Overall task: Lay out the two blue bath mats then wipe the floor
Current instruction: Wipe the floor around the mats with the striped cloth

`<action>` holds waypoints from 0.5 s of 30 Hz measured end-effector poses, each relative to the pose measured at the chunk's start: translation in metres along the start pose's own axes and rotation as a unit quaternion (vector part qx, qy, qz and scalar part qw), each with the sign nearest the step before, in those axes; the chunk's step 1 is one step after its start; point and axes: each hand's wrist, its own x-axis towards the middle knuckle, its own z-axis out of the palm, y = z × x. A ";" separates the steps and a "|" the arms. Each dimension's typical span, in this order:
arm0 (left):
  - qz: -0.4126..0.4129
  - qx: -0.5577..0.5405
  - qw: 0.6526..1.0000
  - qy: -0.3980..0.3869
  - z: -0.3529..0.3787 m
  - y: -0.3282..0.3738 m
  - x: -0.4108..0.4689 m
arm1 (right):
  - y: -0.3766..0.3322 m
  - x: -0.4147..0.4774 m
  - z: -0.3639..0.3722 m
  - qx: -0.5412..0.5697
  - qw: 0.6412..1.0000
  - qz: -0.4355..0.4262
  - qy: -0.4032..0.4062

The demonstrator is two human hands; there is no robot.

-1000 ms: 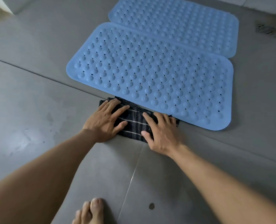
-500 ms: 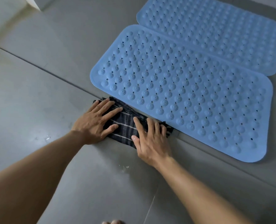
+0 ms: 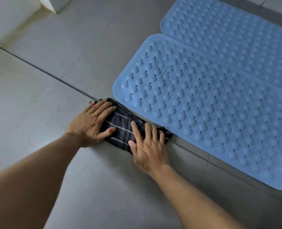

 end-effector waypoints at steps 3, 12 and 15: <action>-0.008 -0.003 1.000 -0.008 -0.002 -0.001 0.000 | -0.002 0.000 -0.002 -0.008 1.000 -0.002 -0.006; -0.021 -0.004 1.000 -0.003 0.005 0.007 0.004 | 0.009 0.001 0.004 -0.001 1.000 -0.005 0.006; -0.040 -0.010 0.999 -0.005 0.004 -0.004 0.002 | 0.003 0.011 0.003 0.000 1.000 -0.028 0.002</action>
